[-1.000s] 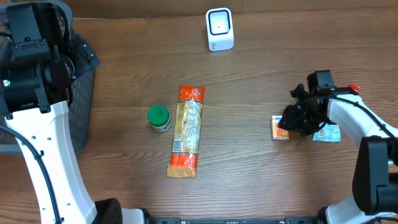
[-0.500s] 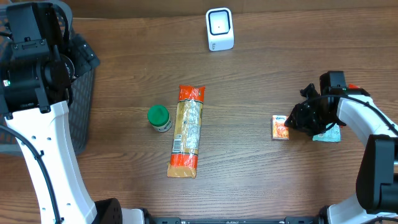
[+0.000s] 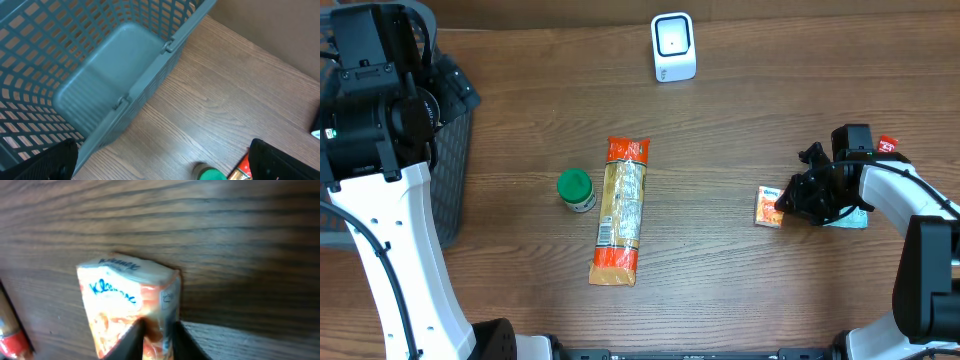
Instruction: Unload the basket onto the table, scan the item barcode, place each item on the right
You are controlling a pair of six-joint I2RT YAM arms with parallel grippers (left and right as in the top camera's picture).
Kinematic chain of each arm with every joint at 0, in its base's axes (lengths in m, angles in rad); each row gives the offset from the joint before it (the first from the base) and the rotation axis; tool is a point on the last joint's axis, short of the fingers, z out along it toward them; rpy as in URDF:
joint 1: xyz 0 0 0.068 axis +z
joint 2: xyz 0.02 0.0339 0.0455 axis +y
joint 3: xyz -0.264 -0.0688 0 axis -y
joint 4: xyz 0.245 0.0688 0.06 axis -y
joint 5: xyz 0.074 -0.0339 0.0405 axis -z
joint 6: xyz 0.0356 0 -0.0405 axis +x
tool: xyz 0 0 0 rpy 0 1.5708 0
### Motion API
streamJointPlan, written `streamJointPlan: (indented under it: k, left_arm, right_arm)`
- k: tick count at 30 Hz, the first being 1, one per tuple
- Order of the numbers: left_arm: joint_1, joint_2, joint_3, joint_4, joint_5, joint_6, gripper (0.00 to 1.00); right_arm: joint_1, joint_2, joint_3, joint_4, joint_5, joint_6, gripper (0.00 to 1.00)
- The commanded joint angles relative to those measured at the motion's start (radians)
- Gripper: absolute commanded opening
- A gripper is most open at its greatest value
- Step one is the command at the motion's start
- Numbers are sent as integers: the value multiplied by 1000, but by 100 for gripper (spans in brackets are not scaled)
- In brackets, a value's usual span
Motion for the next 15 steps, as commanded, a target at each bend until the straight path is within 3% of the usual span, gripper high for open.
streamJointPlan:
  k: [1,10,15]
  left_arm:
    - [4,7,11,1,-13,9,100]
    - [4,7,11,1,-13,9,100]
    - [4,7,11,1,-13,9,99]
  right_arm:
    - [0,-2,-10,5,-5,-5,4]
    - [9,-64,129,-83,42,4,4]
    - [120,-116,254,-197,356,96,4]
